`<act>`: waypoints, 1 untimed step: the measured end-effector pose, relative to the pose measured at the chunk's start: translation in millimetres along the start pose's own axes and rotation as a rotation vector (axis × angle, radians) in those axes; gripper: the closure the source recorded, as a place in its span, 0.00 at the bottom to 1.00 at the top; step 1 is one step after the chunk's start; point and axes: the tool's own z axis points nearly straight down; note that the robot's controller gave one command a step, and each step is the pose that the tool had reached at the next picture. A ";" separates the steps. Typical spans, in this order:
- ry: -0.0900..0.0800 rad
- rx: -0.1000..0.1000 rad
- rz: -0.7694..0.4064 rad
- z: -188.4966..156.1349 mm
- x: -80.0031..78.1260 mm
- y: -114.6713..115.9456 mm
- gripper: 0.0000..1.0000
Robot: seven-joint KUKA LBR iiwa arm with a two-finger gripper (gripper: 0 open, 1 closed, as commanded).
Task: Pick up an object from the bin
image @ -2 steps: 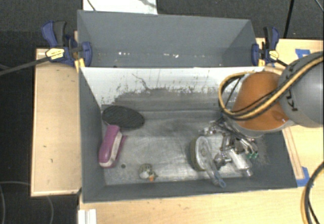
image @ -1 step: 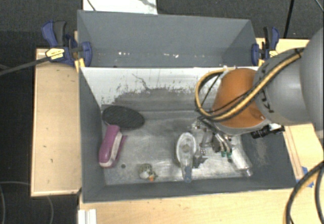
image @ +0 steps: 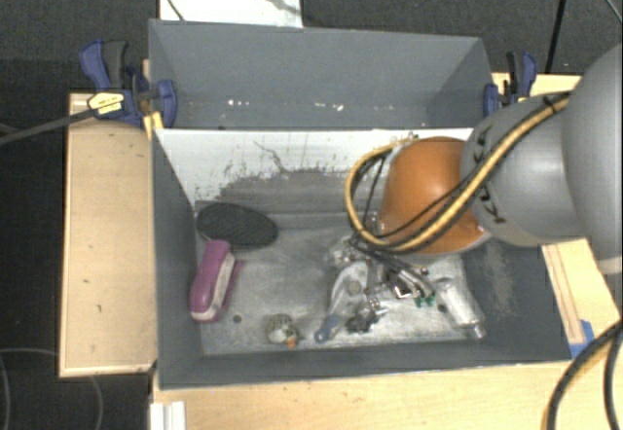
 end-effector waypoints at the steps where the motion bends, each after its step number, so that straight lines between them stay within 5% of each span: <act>1: 0.000 0.001 0.000 -0.2 0.0 -0.9 1.00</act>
Offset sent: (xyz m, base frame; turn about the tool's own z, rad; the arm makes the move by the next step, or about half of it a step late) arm 0.0000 0.0000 0.0000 0.0000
